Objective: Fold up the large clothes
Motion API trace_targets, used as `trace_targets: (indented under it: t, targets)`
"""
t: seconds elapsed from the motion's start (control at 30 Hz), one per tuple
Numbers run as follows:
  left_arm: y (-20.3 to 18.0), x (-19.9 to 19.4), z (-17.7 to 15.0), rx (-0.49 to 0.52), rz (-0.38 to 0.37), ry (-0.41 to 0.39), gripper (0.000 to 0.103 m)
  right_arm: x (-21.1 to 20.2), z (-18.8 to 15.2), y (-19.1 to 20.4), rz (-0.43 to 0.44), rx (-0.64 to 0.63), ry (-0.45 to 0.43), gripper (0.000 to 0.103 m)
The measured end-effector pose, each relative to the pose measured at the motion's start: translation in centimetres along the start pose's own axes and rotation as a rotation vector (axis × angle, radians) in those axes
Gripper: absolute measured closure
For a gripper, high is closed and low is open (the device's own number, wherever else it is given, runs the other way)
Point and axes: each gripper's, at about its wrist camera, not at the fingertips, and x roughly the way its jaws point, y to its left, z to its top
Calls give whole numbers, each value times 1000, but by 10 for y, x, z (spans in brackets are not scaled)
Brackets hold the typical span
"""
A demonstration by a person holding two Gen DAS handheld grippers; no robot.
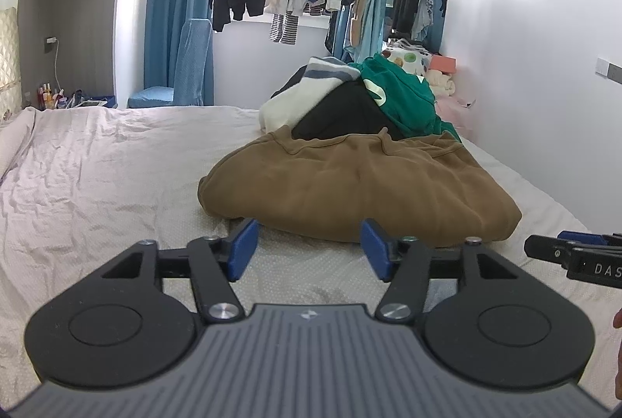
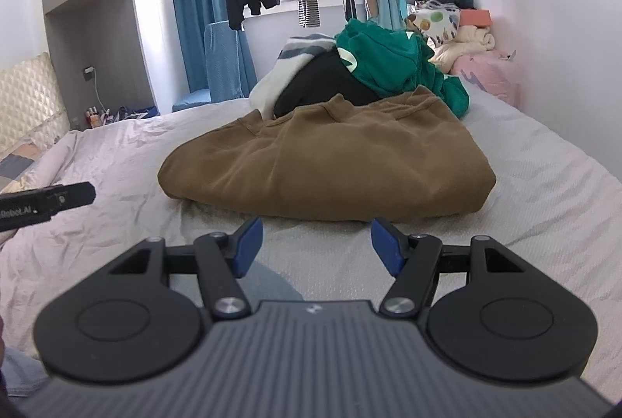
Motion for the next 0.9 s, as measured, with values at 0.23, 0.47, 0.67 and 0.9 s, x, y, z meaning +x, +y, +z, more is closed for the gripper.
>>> trace_targets:
  t: [0.23, 0.47, 0.67, 0.9]
  targets:
    - [6, -1, 3, -29, 1, -11, 9, 1, 6, 0, 0, -9, -15, 25]
    - [8, -1, 5, -9, 24, -6, 4, 4, 9, -1, -16, 1, -18, 0]
    - [5, -2, 5, 4, 21, 3, 4, 7, 10, 0, -21, -2, -12, 0]
    - [4, 0, 6, 11, 26, 7, 4, 7, 6, 3, -23, -3, 3, 0]
